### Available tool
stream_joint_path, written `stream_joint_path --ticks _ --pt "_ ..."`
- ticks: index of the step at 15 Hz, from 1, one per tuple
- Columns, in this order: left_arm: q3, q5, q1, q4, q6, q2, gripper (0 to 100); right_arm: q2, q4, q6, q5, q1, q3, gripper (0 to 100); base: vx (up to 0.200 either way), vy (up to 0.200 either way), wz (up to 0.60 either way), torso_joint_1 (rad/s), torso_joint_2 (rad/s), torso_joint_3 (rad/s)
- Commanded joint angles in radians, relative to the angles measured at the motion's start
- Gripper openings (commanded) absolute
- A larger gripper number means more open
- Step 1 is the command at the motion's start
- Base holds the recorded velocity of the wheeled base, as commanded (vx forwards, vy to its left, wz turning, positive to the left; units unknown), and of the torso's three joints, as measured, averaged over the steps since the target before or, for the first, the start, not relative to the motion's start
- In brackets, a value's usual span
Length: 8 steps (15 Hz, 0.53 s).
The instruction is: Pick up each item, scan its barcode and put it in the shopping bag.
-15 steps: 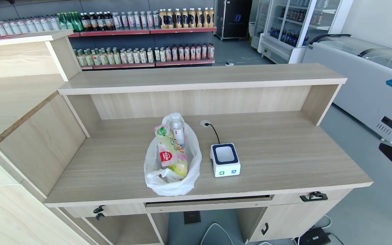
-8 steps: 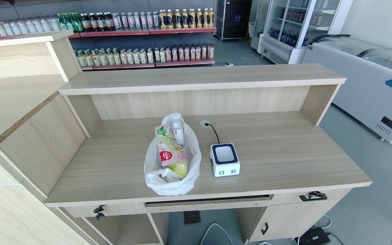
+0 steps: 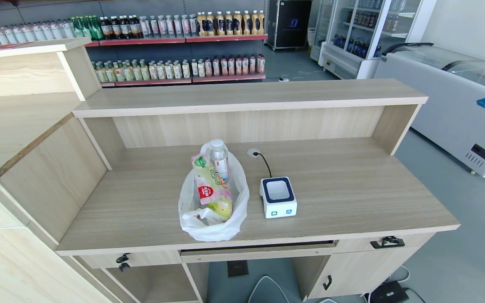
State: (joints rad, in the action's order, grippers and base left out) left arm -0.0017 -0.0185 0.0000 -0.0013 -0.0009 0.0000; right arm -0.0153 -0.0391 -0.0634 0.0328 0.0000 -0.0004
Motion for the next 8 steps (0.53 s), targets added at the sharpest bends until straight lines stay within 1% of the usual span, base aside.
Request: stream_joint_path --ticks 1,3,8 --pt "0.0 0.0 0.0 0.0 0.001 0.0 100 0.015 0.012 0.017 0.001 0.0 0.0 100 0.0 0.0 0.0 0.0 0.0 0.0" --pt "0.0 0.0 0.0 0.0 0.001 0.0 100 0.015 0.018 0.057 -0.002 0.0 0.0 100 0.0 0.0 0.0 0.0 0.0 0.0" --pt "0.0 0.0 0.0 0.0 0.001 0.0 100 0.015 0.019 0.06 -0.002 0.0 0.0 100 0.0 0.0 0.0 0.0 0.0 0.0"
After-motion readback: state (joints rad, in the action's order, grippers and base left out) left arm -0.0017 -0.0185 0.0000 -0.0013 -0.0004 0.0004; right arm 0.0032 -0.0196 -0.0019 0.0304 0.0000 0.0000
